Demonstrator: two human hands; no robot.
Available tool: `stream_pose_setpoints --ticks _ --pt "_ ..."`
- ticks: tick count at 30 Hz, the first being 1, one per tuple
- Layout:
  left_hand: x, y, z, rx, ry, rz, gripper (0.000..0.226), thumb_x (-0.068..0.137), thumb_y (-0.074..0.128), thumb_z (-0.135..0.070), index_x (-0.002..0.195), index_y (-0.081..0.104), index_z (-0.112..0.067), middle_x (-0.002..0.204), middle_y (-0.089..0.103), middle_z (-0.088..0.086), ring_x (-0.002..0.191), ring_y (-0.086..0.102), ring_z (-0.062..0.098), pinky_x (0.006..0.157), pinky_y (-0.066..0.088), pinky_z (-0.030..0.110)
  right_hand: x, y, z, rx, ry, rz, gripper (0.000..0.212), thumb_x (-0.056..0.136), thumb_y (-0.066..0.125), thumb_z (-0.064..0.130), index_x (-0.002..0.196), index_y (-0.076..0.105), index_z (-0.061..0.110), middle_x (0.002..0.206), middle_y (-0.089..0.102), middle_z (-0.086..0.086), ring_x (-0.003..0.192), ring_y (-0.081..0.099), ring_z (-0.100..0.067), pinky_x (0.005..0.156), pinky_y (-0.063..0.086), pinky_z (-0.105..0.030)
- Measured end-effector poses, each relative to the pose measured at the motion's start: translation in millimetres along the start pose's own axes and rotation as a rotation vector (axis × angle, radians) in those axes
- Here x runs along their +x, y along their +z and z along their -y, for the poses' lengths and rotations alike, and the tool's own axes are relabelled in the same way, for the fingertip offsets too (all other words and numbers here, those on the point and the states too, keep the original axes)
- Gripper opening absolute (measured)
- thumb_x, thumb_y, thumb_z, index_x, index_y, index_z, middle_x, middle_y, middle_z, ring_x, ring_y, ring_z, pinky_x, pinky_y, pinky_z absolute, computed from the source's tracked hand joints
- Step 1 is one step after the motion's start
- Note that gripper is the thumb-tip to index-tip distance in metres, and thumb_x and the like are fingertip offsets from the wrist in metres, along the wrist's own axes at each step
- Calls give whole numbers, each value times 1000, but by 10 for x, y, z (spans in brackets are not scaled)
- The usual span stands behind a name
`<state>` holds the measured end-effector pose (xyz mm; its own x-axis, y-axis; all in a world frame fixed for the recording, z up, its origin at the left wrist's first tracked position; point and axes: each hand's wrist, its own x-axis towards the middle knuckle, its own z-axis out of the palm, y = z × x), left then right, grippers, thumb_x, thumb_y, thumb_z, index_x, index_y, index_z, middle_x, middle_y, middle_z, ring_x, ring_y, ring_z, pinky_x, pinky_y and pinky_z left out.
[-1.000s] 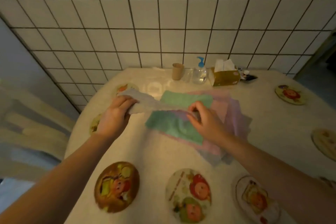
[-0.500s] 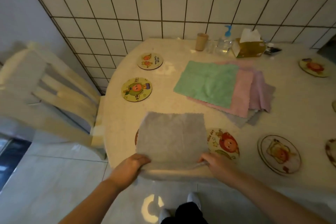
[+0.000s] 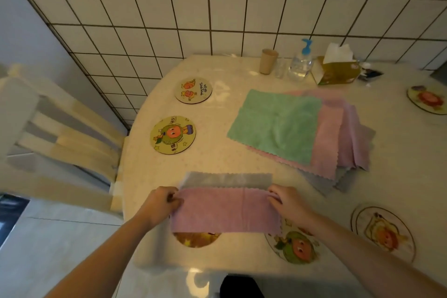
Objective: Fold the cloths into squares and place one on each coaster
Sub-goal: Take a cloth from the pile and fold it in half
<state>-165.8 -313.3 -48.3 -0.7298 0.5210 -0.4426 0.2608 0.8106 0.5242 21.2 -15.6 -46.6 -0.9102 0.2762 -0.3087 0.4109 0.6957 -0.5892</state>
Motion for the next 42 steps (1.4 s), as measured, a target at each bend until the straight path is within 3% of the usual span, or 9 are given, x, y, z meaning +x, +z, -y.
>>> stream_pose_setpoints --ticks 3,10,15,23,27,30,32,37,42 --pt "270 -54 -51 -34 -61 -35 21 85 63 -15 67 60 -7 64 57 6 66 51 22 58 37 27 291 -54 -22 13 36 6 25 93 54 17 69 50 22 64 52 9 60 49 -5 55 36 -21" --pt "555 26 -83 -71 -211 -71 38 83 69 -19 54 45 -15 55 46 1 56 41 18 50 31 27 589 -1 -202 89 188 -16 22 90 58 18 71 56 7 65 53 -1 58 43 -8 54 32 -20" --pt "617 1 -26 -81 -271 -55 32 82 71 -23 57 54 -12 56 51 2 58 46 20 52 33 29 639 -24 -203 92 245 -8 28 89 62 23 65 49 20 60 49 7 54 42 -4 50 30 -16" --pt "687 33 -43 -82 -290 -89 33 84 70 -27 55 54 -20 58 56 -2 61 51 17 50 34 25 695 -63 -112 -6 304 -6 29 90 58 24 65 44 21 60 45 9 52 38 -1 46 28 -16" --pt "712 40 -92 10 -296 -97 14 81 70 -27 77 59 -18 77 63 1 73 57 19 59 43 26 707 -67 -72 -44 335 -40 20 89 60 28 75 51 18 63 48 11 54 40 1 44 27 -15" --pt "727 53 -98 138 -175 -121 40 77 69 -24 112 51 -21 104 58 -1 94 60 25 76 51 34 706 -87 -11 -160 260 -68 16 89 60 28 96 54 15 78 55 9 64 46 -2 45 25 -13" --pt "778 69 -116 176 -84 -102 48 77 66 -20 122 50 -19 112 53 3 105 55 27 86 50 38 719 -100 18 -224 195 -74 21 88 61 27 105 54 16 94 58 6 74 49 -5 48 26 -11" --pt "889 74 -112 217 -64 -46 17 84 62 -24 97 61 -13 105 45 4 103 47 24 91 44 36 778 -112 -6 -314 178 27 16 92 53 34 97 55 19 110 46 2 77 45 -6 53 28 -13" --pt "882 27 -114 108 -65 -45 11 80 63 -18 77 52 -18 82 56 2 82 52 23 70 47 34 784 -140 -70 -168 172 66 14 90 56 33 87 53 19 85 58 5 70 53 -9 50 32 -16"
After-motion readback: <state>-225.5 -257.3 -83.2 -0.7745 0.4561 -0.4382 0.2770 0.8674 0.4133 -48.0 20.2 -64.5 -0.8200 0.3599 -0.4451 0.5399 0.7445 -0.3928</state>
